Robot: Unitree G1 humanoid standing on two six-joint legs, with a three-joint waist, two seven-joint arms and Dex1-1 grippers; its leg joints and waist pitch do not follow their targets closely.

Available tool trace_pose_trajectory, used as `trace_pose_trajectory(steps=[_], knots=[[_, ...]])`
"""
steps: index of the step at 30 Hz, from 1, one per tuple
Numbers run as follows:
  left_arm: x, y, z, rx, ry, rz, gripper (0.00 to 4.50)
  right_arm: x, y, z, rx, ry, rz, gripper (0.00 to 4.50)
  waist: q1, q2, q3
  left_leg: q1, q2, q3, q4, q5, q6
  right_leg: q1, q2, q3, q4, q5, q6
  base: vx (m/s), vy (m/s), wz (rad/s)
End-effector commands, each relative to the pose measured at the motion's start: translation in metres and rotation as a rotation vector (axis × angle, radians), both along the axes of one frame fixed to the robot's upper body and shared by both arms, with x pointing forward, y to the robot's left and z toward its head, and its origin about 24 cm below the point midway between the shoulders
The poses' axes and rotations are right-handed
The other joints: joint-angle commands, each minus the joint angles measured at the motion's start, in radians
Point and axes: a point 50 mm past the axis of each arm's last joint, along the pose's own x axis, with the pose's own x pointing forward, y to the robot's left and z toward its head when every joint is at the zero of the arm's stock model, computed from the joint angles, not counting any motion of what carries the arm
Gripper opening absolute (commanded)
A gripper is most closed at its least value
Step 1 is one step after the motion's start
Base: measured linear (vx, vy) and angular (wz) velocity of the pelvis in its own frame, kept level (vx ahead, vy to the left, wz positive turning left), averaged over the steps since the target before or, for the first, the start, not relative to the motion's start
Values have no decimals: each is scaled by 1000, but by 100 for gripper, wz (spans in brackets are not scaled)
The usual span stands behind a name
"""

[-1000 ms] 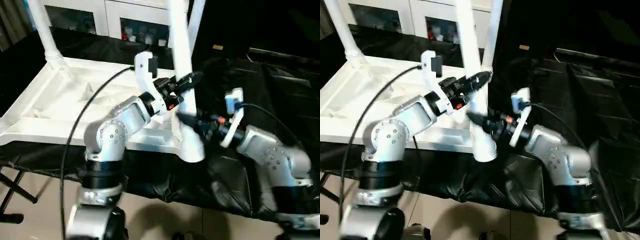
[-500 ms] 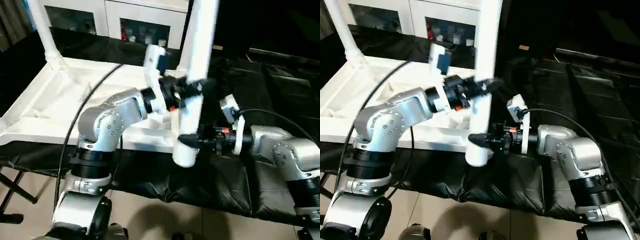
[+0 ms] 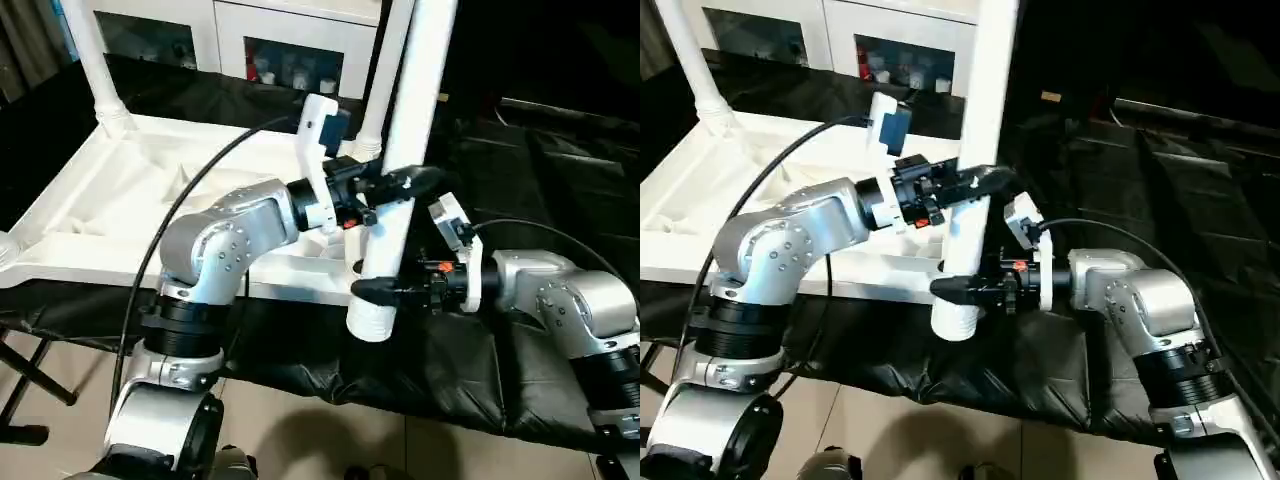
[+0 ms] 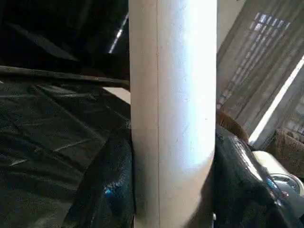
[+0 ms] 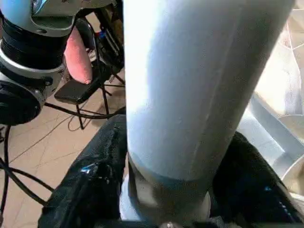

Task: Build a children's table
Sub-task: Pick table leg

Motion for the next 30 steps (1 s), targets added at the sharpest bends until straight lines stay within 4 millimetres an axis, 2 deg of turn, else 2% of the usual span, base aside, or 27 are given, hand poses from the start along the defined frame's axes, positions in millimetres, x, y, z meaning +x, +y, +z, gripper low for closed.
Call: trace_pose_trajectory(steps=[1, 3, 11, 13, 16, 18, 20, 22, 23, 24, 26, 29, 30], knots=[[0, -4, 10, -4, -37, -17, 182, -1, -3, 0, -8, 15, 9, 209, 6, 0, -99, 16, 9, -3, -64, -141, -4, 67, -55, 22, -79, -207, -188, 0, 0, 0], [0, -4, 10, -4, -38, -14, 182, -1, -4, -2, -11, 17, 5, 196, 4, -3, -99, 15, 9, -3, -64, -141, -3, 68, -53, 21, -78, -196, -191, 0, 0, 0], [6, -3, 12, -4, -53, 36, 182, 2, -2, -5, -17, -6, -45, 187, 4, -1, -99, 16, 8, -3, -64, -150, -5, 67, -54, 21, -80, -206, -193, 0, 0, 0], [5, -3, 13, -17, -58, 30, 251, 4, -1, -4, 0, -16, -69, 187, 4, -1, -100, 16, 9, -3, -64, -146, -6, 68, -54, 21, -78, -195, -193, 0, 0, 0], [7, -1, 17, -45, -98, 47, 261, 6, 3, -1, 60, -45, -116, 187, 4, 0, -101, 14, 9, -4, -65, -141, -6, 67, -56, 21, -78, -184, -196, 0, 0, 0], [9, 0, 20, -69, -139, 78, 293, 7, 5, -1, 74, -61, -155, 187, 4, 1, -101, 16, 9, -4, -65, -143, -7, 68, -55, 20, -78, -179, -197, 0, 0, 0], [10, 1, 21, -76, -162, 104, 296, 9, 5, -1, 77, -72, -183, 187, 3, 2, -100, 17, 9, -4, -66, -148, -11, 68, -54, 20, -78, -183, -194, 0, 0, 0], [14, 6, 24, -88, -229, 191, 297, 15, 6, -1, 73, -118, -287, 187, 2, 6, -100, 17, 11, -4, -67, -150, -17, 65, -56, 21, -81, -189, -185, 0, 0, 0], [16, 12, 22, -77, -253, 207, 297, 21, 4, -2, 58, -161, -393, 187, 0, 6, -101, 17, 9, -4, -68, -148, -27, 63, -57, 21, -80, -196, -173, 0, 0, 0], [16, 13, 21, -74, -254, 202, 297, 22, 4, -3, 52, -166, -407, 187, 0, 6, -101, 17, 9, -4, -68, -148, -27, 63, -57, 21, -80, -196, -173, 0, 0, 0], [16, 21, 8, 40, -306, 164, 297, 30, -5, -5, -1, -209, -529, 187, 0, 7, -100, 20, 8, -5, -70, -155, -35, 62, -55, 21, -82, -213, -162, 0, 0, 0], [15, 24, 1, 102, -333, 140, 297, 33, -9, -6, -17, -227, -582, 187, -6, 11, -100, 22, 7, -2, -73, -167, -47, 60, -51, 22, -80, -229, -146, 0, 0, 0], [14, 28, -9, 192, -354, 104, 297, 36, -16, -6, -37, -236, -642, 187, -4, 12, -102, 22, 5, -5, -73, -162, -47, 60, -51, 21, -80, -220, -142, 0, 0, 0]])
